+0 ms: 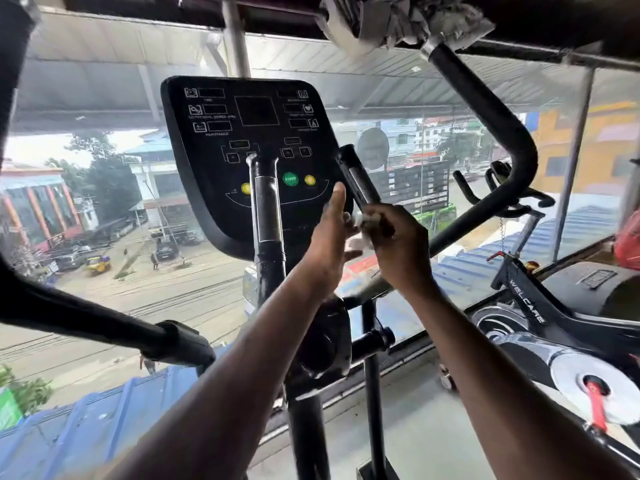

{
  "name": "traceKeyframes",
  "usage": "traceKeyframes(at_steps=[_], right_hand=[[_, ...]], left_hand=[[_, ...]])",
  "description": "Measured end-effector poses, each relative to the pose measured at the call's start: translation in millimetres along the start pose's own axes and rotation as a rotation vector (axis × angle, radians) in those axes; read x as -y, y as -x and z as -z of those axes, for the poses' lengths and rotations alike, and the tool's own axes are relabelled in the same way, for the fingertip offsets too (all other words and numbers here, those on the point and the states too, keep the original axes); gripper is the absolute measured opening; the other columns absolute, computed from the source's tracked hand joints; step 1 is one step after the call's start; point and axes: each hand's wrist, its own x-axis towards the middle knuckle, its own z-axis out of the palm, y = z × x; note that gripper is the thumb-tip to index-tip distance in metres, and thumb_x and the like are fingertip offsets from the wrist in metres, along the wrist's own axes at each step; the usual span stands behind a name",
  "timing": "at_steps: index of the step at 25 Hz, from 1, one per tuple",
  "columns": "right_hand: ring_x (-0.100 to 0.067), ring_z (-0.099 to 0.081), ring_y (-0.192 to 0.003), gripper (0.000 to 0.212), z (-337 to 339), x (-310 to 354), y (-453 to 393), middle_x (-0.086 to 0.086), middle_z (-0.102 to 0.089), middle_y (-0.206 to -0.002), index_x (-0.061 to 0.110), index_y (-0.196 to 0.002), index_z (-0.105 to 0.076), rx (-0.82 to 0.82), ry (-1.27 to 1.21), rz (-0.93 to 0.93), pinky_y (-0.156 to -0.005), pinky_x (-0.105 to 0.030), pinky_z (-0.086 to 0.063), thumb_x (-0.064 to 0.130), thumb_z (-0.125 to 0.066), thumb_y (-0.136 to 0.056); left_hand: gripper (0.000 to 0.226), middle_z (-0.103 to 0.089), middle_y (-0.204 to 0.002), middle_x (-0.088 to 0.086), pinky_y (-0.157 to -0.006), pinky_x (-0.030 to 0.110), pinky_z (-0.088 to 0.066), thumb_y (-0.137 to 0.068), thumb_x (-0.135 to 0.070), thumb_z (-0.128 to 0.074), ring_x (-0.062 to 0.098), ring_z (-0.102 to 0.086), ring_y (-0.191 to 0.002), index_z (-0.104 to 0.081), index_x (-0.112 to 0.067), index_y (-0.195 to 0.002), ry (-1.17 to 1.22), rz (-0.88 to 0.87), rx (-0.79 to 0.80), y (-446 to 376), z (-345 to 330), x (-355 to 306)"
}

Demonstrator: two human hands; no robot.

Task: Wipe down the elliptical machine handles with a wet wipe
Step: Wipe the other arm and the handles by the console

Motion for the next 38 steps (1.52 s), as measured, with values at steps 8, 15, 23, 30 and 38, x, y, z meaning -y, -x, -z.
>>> traceKeyframes(at_steps=[8,15,23,30,38], right_hand=[[-0.03,-0.066,-0.084,0.016,-30,-8,-88,-0.017,-0.072,-0.089,0.009,-0.09,-0.073,0.023,0.278,0.023,-0.071,-0.03,-0.043,0.009,-0.058,-0.091],[-0.027,-0.056,-0.08,0.014,-54,-6,-92,-0.015,-0.06,-0.093,0.007,-0.098,-0.066,-0.176,0.33,0.1,-0.068,-0.033,-0.038,0.007,-0.06,-0.086],[-0.026,-0.05,-0.095,0.017,-60,-12,-89,-0.005,-0.062,-0.084,0.012,-0.083,-0.074,-0.038,0.573,0.479,-0.074,-0.032,-0.046,0.0,-0.066,-0.074],[-0.029,-0.044,-0.093,0.012,-63,-4,-91,-0.008,-0.054,-0.092,0.015,-0.073,-0.071,-0.007,0.79,0.452,-0.067,-0.033,-0.038,0.003,-0.069,-0.072],[-0.02,-0.062,-0.071,0.033,-42,12,-124,-0.006,-0.064,-0.083,0.011,-0.101,-0.06,0.408,0.068,-0.322,-0.073,-0.03,-0.045,0.042,-0.048,-0.097]], left_hand=[[0.085,-0.056,-0.132,0.012,-0.105,0.055,-0.038,-0.089,-0.075,-0.031,0.034,-0.049,-0.127,-0.048,-0.009,-0.14,-0.257,-0.059,-0.064,-86,1,-95],[0.097,-0.066,-0.12,0.016,-0.096,0.051,-0.043,-0.08,-0.086,-0.021,0.034,-0.06,-0.107,-0.064,-0.006,-0.116,-0.121,0.006,-0.06,-120,15,-79],[0.089,-0.066,-0.107,0.011,-0.077,0.036,-0.041,-0.086,-0.08,-0.021,0.024,-0.055,-0.095,-0.066,-0.008,-0.11,-0.125,0.012,-0.181,-106,19,-74],[0.08,-0.061,-0.1,0.008,-0.097,0.044,-0.041,-0.09,-0.075,-0.022,0.024,-0.051,-0.092,-0.063,-0.009,-0.11,0.067,0.077,-0.224,-87,22,-46],[0.084,-0.064,-0.104,0.01,-0.069,0.035,-0.044,-0.088,-0.077,-0.025,0.02,-0.053,-0.076,-0.063,-0.006,-0.113,0.156,0.125,-0.137,-83,23,-38]])
